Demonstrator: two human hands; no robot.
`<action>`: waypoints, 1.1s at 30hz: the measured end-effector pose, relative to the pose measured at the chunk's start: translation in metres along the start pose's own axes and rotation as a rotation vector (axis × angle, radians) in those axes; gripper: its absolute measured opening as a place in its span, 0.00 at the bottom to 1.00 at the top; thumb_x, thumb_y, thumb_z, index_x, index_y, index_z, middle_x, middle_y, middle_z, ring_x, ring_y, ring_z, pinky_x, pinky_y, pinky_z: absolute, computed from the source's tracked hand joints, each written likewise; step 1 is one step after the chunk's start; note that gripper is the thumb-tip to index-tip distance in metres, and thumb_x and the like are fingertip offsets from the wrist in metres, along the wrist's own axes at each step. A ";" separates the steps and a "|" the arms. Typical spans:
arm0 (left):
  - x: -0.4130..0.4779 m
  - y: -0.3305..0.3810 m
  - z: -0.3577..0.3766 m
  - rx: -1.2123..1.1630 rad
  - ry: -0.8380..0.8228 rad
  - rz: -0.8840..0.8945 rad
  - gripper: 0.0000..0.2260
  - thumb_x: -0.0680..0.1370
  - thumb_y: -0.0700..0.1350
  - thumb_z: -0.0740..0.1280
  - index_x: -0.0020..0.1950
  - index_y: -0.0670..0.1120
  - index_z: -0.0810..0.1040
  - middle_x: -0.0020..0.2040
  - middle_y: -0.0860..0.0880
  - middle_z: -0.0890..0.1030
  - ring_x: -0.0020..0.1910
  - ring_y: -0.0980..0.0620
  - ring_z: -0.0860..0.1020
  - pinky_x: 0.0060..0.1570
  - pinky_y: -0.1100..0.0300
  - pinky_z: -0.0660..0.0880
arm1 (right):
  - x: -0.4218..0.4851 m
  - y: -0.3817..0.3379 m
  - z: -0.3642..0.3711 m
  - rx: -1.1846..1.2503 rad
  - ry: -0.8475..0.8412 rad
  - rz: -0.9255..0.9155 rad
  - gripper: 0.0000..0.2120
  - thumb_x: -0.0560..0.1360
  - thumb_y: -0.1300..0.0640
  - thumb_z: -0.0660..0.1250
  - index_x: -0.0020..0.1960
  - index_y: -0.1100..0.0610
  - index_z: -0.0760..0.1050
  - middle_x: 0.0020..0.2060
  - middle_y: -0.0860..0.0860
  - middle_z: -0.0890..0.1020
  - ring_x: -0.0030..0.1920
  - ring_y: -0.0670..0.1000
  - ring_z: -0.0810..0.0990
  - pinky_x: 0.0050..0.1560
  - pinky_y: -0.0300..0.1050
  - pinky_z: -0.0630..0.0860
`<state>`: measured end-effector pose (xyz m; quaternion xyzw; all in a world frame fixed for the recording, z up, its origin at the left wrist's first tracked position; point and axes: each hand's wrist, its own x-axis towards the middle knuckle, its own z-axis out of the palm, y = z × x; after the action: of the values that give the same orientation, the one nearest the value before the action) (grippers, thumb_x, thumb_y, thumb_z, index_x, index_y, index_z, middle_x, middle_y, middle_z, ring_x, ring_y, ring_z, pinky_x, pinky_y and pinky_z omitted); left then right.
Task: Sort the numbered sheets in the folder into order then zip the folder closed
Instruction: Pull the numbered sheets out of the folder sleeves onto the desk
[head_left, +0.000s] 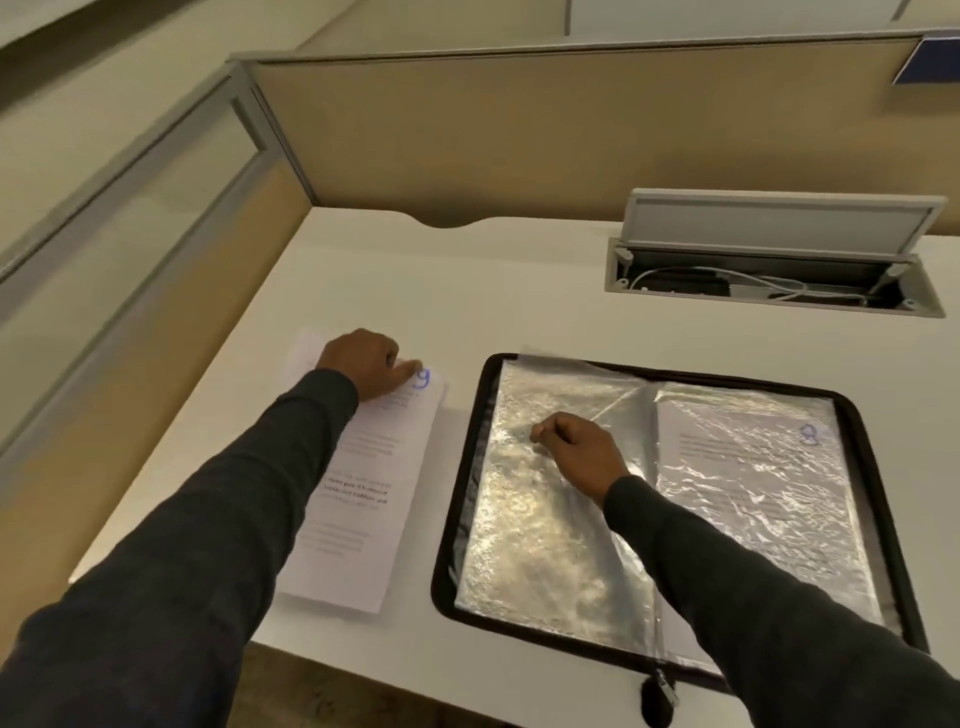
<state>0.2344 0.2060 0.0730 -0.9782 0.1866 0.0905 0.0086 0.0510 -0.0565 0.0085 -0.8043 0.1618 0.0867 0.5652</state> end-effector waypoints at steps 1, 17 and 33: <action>0.001 -0.003 0.008 0.016 -0.033 -0.003 0.23 0.77 0.63 0.62 0.31 0.48 0.67 0.30 0.49 0.72 0.34 0.46 0.73 0.35 0.58 0.67 | 0.002 0.000 0.003 -0.029 -0.021 -0.003 0.09 0.80 0.50 0.66 0.45 0.53 0.80 0.46 0.44 0.85 0.50 0.44 0.82 0.52 0.39 0.76; 0.014 -0.014 0.064 0.054 -0.170 -0.020 0.23 0.76 0.67 0.60 0.41 0.47 0.70 0.51 0.46 0.70 0.45 0.46 0.74 0.49 0.53 0.75 | -0.023 0.000 -0.022 -0.172 0.066 -0.019 0.10 0.80 0.46 0.67 0.50 0.51 0.81 0.48 0.44 0.84 0.49 0.41 0.80 0.46 0.30 0.68; 0.009 0.183 0.058 -0.124 0.003 0.321 0.14 0.77 0.60 0.64 0.45 0.49 0.74 0.52 0.50 0.71 0.48 0.50 0.73 0.51 0.53 0.73 | -0.076 0.119 -0.178 -0.474 0.606 0.439 0.26 0.76 0.48 0.72 0.70 0.58 0.73 0.66 0.62 0.75 0.66 0.65 0.73 0.65 0.59 0.72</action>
<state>0.1651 0.0355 0.0171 -0.9347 0.3344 0.1007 -0.0668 -0.0705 -0.2481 -0.0101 -0.8472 0.4630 -0.0004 0.2605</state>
